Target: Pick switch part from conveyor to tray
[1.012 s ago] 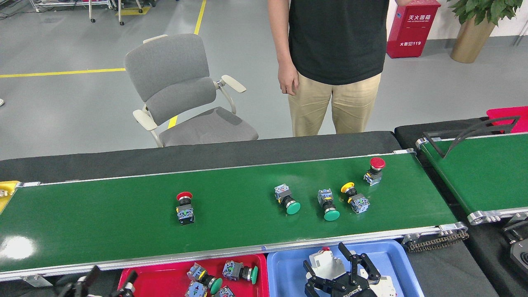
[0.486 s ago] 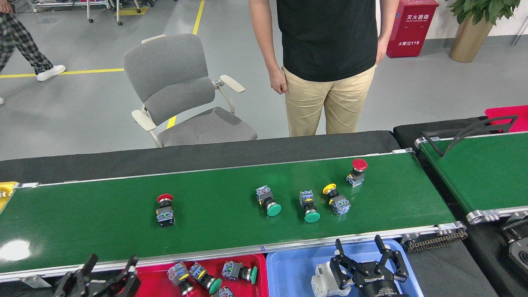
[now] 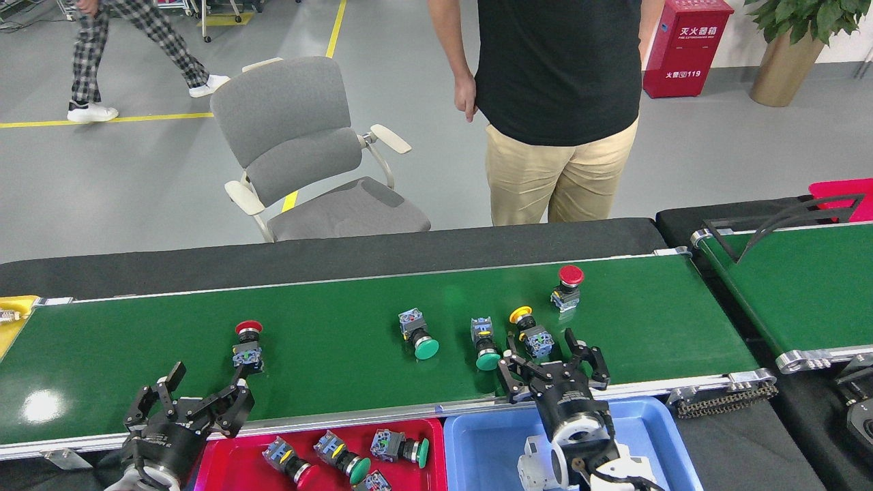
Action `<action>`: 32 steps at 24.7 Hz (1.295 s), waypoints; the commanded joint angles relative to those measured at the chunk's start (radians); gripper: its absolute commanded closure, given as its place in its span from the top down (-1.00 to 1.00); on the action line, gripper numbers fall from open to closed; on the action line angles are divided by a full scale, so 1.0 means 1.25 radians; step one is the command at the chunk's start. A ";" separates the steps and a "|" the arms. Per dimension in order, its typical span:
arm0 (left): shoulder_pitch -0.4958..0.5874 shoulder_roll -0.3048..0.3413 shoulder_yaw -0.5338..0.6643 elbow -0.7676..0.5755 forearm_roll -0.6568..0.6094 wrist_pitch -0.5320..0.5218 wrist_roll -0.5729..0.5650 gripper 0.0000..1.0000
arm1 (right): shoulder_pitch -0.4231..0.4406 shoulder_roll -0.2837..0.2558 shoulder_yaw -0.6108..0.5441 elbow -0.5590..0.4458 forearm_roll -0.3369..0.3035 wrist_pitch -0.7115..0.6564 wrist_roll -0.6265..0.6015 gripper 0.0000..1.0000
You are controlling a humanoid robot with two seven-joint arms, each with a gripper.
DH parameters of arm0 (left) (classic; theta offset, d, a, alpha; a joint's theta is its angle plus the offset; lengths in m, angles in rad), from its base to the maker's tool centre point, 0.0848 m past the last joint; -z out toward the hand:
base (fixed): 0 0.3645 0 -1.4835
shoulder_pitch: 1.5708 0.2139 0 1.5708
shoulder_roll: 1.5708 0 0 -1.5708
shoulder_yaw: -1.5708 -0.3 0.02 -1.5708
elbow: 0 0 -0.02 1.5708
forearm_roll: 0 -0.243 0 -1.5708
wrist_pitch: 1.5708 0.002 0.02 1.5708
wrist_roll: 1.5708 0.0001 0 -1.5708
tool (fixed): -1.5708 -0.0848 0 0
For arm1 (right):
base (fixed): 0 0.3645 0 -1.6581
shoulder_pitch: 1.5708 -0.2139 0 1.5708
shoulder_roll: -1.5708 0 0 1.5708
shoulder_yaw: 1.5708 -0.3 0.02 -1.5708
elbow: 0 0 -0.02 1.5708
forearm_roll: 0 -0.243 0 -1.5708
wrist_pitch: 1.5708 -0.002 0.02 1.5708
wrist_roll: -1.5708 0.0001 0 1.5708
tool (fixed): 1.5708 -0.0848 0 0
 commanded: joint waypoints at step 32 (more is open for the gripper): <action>0.333 -0.045 0.090 -0.294 0.036 -0.476 0.069 0.65 | 0.210 -0.054 0.106 -0.383 0.051 -0.224 -0.003 1.00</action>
